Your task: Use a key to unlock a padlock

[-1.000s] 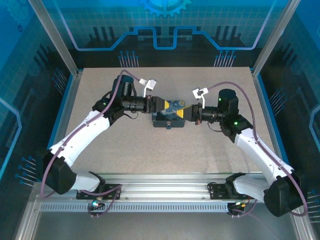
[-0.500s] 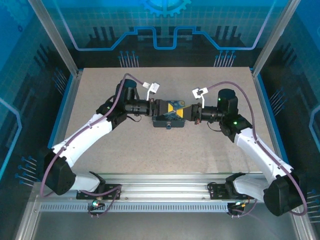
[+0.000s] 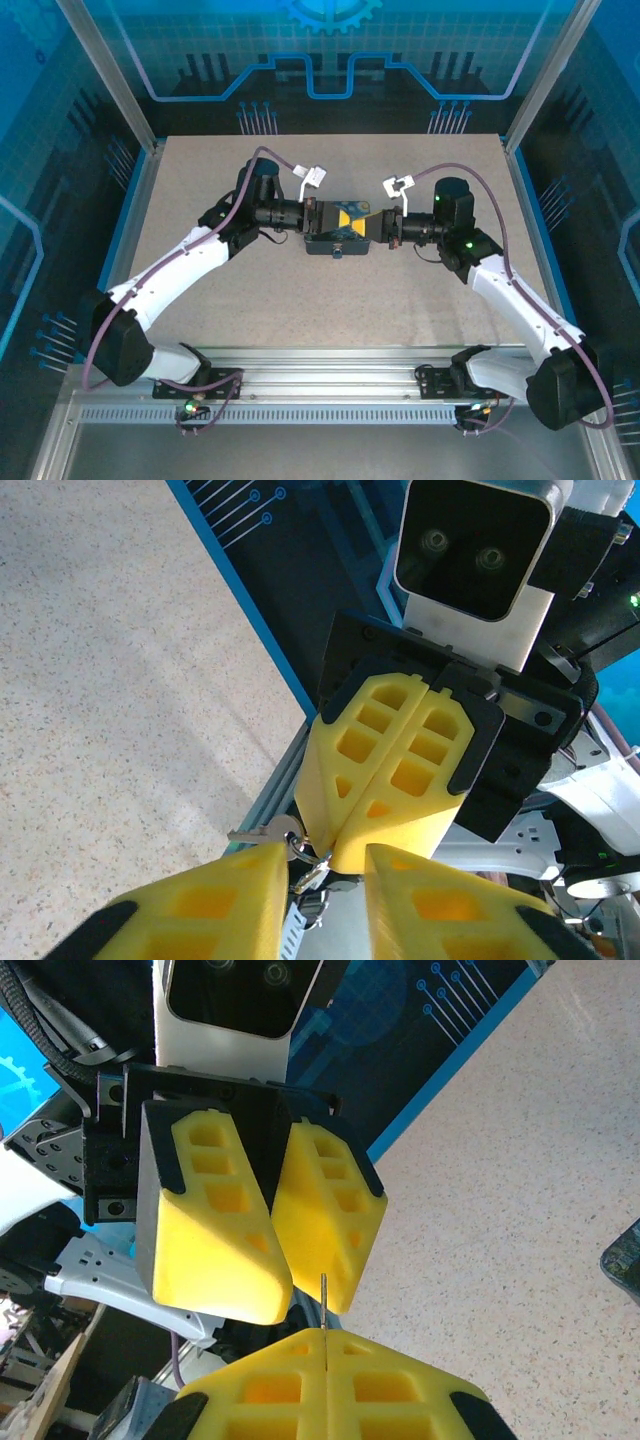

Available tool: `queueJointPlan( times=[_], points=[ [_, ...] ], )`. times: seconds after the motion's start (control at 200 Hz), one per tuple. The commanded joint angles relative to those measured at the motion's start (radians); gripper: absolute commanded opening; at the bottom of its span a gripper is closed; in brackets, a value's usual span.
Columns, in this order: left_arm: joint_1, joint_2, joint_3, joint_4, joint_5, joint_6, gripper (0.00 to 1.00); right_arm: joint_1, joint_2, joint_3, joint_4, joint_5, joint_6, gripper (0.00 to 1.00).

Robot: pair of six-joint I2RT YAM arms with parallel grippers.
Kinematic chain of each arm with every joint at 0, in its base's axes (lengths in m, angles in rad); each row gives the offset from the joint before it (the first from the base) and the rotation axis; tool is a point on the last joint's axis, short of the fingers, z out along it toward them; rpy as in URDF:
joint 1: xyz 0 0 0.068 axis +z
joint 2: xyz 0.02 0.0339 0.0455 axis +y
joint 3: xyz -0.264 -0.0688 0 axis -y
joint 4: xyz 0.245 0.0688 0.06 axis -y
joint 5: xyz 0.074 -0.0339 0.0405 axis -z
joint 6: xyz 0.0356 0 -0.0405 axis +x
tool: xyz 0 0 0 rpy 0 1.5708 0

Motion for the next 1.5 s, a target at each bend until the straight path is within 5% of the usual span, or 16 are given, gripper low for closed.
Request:
queueJointPlan(
  times=[0.0,0.13,0.3,0.495,0.755,0.946,1.496],
  points=[
    [-0.007,0.007,0.038,0.001,0.026,0.019,0.16,0.005,0.008,0.034,0.007,-0.035,0.008,0.00],
    [-0.007,0.014,0.043,-0.002,0.035,0.022,0.00,0.000,0.011,0.033,0.016,-0.031,0.019,0.00],
    [-0.007,0.005,0.040,-0.005,0.033,0.027,0.00,-0.014,0.023,0.028,0.036,-0.025,0.046,0.00],
    [-0.007,0.001,0.019,0.018,-0.042,-0.010,0.00,-0.024,0.003,0.004,0.093,0.013,0.096,0.39],
    [-0.006,-0.012,-0.071,0.210,-0.108,-0.148,0.00,-0.012,-0.025,-0.069,0.224,0.150,0.215,0.49],
    [-0.007,-0.045,-0.126,0.292,-0.180,-0.209,0.00,0.005,-0.025,-0.134,0.403,0.215,0.331,0.51],
    [-0.006,-0.066,-0.177,0.401,-0.206,-0.286,0.00,0.068,0.023,-0.132,0.470,0.230,0.371,0.43]
  ],
)
